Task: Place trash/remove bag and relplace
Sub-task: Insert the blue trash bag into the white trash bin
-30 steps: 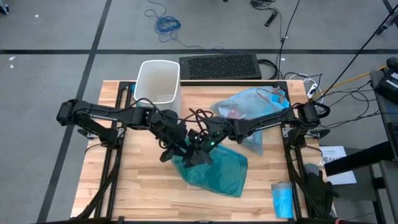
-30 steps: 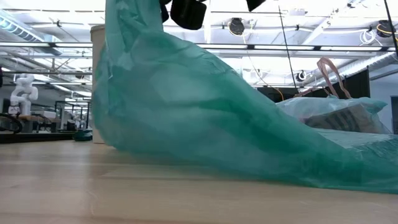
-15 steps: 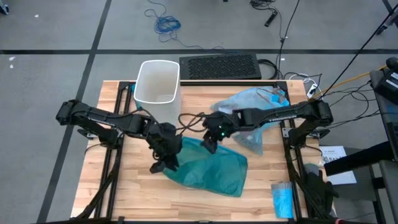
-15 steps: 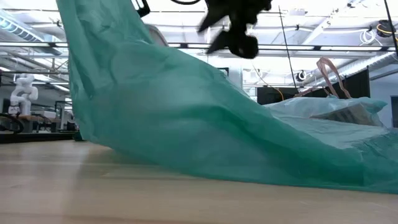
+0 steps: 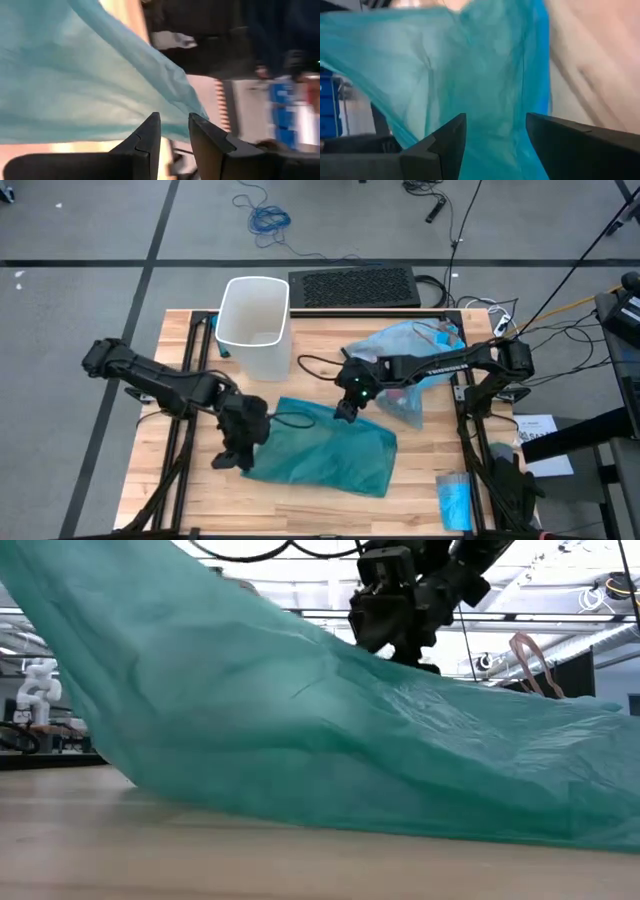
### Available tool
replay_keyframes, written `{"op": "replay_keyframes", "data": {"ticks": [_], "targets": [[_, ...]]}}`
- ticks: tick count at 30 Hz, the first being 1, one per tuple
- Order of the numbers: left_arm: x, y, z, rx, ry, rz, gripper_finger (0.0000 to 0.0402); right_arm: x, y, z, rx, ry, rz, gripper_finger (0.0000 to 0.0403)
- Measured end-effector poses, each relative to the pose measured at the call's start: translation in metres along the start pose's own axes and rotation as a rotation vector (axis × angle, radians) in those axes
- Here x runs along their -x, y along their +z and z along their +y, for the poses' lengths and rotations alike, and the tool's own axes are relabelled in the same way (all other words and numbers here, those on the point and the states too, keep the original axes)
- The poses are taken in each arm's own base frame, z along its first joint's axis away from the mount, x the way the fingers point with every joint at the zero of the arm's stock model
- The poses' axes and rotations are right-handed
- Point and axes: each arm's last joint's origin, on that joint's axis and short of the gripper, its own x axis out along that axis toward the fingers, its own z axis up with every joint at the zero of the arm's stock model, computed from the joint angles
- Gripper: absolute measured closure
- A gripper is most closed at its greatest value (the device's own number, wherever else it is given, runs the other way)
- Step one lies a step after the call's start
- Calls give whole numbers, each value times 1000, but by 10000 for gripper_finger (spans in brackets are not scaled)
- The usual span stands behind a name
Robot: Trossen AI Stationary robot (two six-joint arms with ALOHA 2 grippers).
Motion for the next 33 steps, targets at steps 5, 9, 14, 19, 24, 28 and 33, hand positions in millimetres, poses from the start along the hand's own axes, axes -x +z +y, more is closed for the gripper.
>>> {"op": "replay_keyframes", "data": {"ticks": [5, 9, 14, 19, 24, 28, 33], "targets": [[-10, -23, 6, 61, -141, -1, 305, 0, -1, -4, -13, 21, 29, 204], [-10, -38, 13, 125, -106, -27, 305, 2, 2, -8, -32, 8, 27, 204], [1, -41, 13, 117, 61, -202, 305, 3, 4, -10, -42, 6, 18, 204], [17, -41, 13, 93, 316, -460, 305, -3, -6, 2, -53, 8, 31, 204], [22, -40, 16, 88, 424, -538, 305, -16, -35, 30, -76, 41, 111, 204], [22, -40, 17, 86, 430, -533, 305, -28, -76, 67, -85, 100, 206, 204], [22, -40, 17, 67, 463, -546, 305, -33, -132, 108, -51, 173, 275, 204]]}}
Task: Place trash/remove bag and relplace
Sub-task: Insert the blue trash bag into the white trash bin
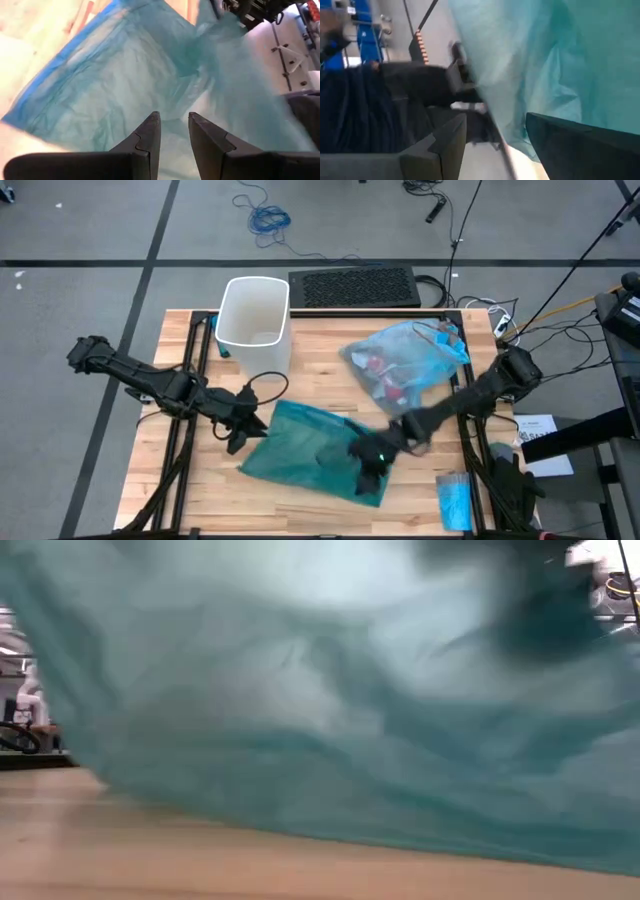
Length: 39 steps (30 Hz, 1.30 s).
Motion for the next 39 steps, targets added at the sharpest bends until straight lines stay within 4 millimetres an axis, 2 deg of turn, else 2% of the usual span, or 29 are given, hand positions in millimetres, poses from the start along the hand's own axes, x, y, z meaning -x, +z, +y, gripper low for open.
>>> {"op": "replay_keyframes", "data": {"ticks": [3, 6, 11, 17, 21, 26, 29, 31, 33, 35, 39], "targets": [[0, 1, 1, -4, 10, -7, 305, 0, -14, 7, -11, -27, -47, 204], [0, 2, 3, -22, 20, -15, 304, 7, -14, 12, 42, -40, -145, 204], [0, 11, 11, -25, 61, -72, 304, 14, 8, 2, 67, -102, -275, 204], [-7, 27, 7, -29, 3, -206, 304, 25, 33, -8, 50, -168, -457, 204], [-21, 32, 5, -27, -17, -225, 304, 28, 40, -4, 105, -129, -503, 204], [-47, 34, 6, -22, -32, -198, 304, 28, 41, -2, 166, -93, -456, 204], [-63, 34, 6, 1, -71, -175, 304, 27, 36, -12, 96, -192, -416, 204], [-71, 34, 6, 23, -100, -156, 304, 28, 31, -25, 10, -331, -408, 206], [-76, 34, 5, 49, -127, -153, 304, 30, 26, -35, -36, -451, -399, 217], [-77, 38, 2, 72, -167, -179, 304, 33, 25, -38, -47, -491, -392, 243], [-65, 50, -11, 67, -284, -322, 310, 40, 23, -36, -5, -500, -382, 332]]}}
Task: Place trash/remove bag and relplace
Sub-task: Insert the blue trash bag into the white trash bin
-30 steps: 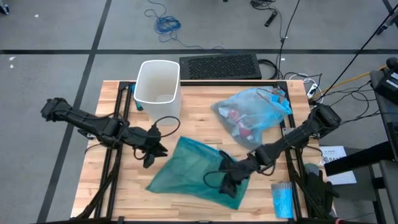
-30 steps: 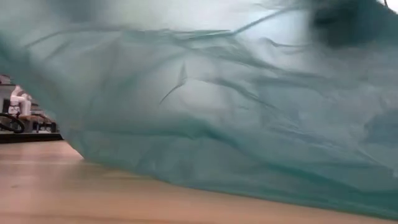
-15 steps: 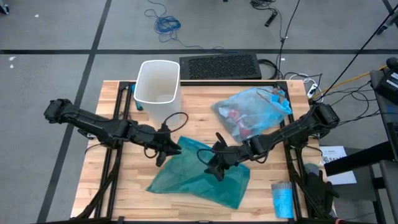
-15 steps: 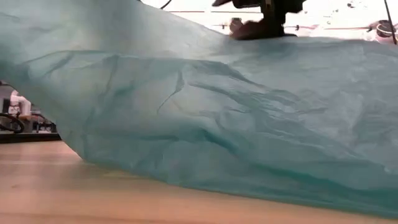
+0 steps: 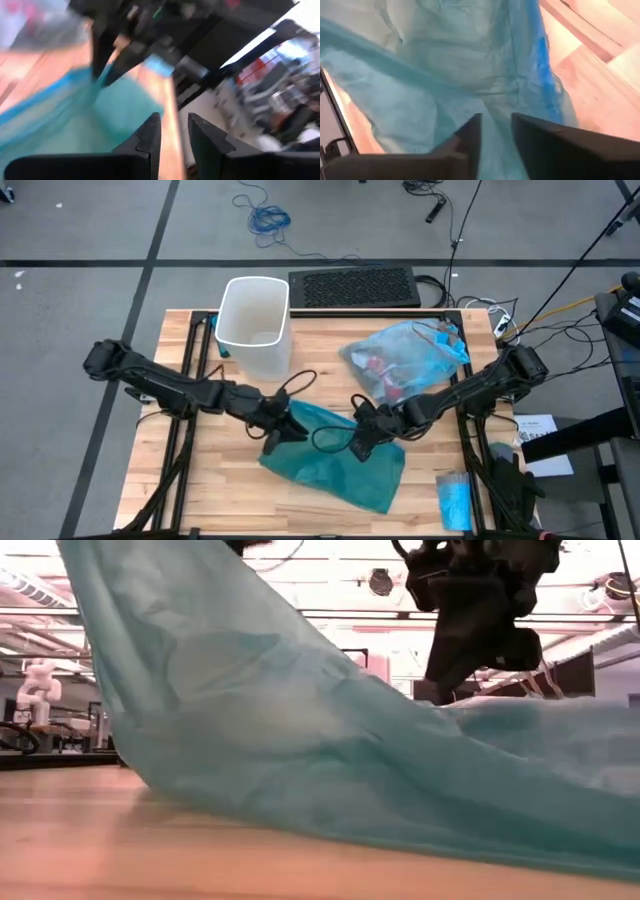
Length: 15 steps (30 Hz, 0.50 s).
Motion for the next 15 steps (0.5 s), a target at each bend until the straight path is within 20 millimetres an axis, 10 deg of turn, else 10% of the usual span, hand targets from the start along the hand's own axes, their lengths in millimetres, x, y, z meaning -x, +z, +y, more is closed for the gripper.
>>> {"op": "replay_keyframes", "data": {"ticks": [3, 15], "targets": [[6, 12, -12, -11, -40, -75, 333, 8, 1, -1, 25, -1, -16, 391], [11, 17, -22, 36, -93, -52, 388, 22, -11, -15, 82, -94, 141, 400]]}}
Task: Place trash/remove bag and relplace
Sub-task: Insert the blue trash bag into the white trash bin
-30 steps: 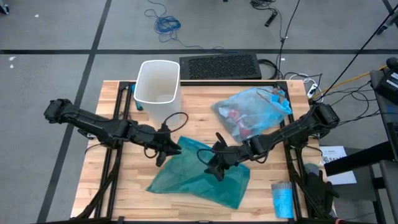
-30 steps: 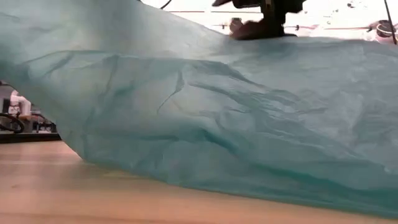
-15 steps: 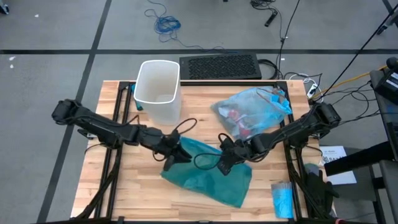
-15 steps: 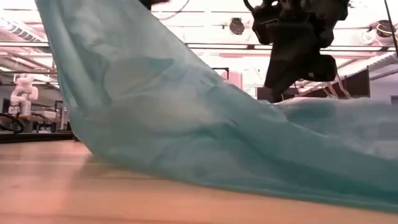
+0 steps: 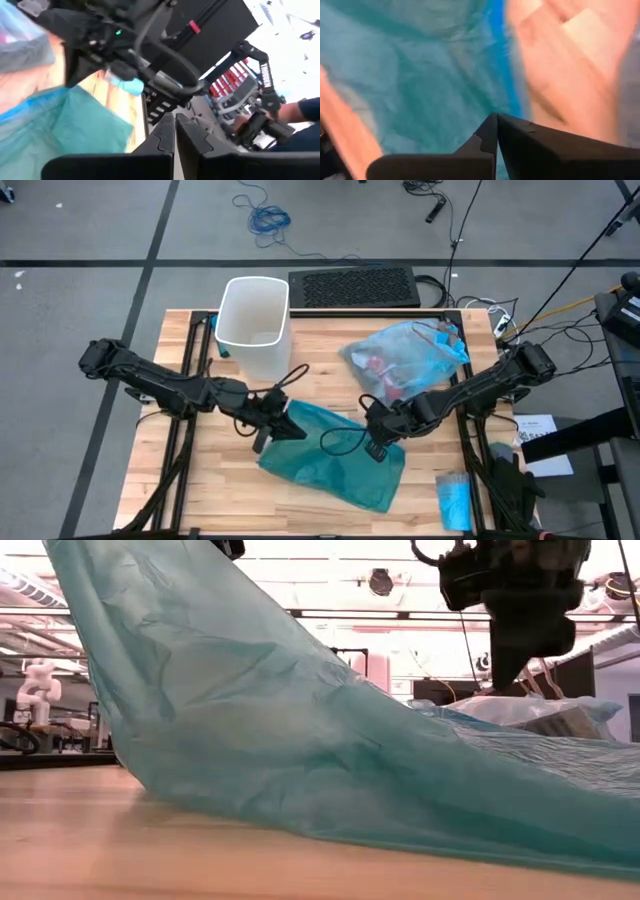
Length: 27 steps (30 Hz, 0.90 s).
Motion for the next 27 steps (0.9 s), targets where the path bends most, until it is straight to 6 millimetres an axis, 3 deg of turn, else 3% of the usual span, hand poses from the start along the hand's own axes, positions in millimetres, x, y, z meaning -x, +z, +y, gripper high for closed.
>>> {"op": "replay_keyframes", "data": {"ticks": [3, 8, 12, 17, 22, 27], "targets": [[0, -5, 1, 2, 96, 46, 388, 0, 4, 4, 27, 49, -34, 402], [1, -8, -3, -44, 238, 97, 388, 0, 28, 13, 54, 245, -121, 402], [0, -4, -12, -57, 210, 81, 388, -14, 47, 4, 40, 245, -116, 403], [0, 9, -33, -117, 133, 33, 388, -40, 69, 2, 46, 372, -90, 403], [7, 29, -55, -179, 71, -27, 388, -63, 77, -7, 11, 342, -49, 403], [8, 35, -60, -223, 65, -42, 388, -69, 71, 3, 77, 504, 73, 403]]}}
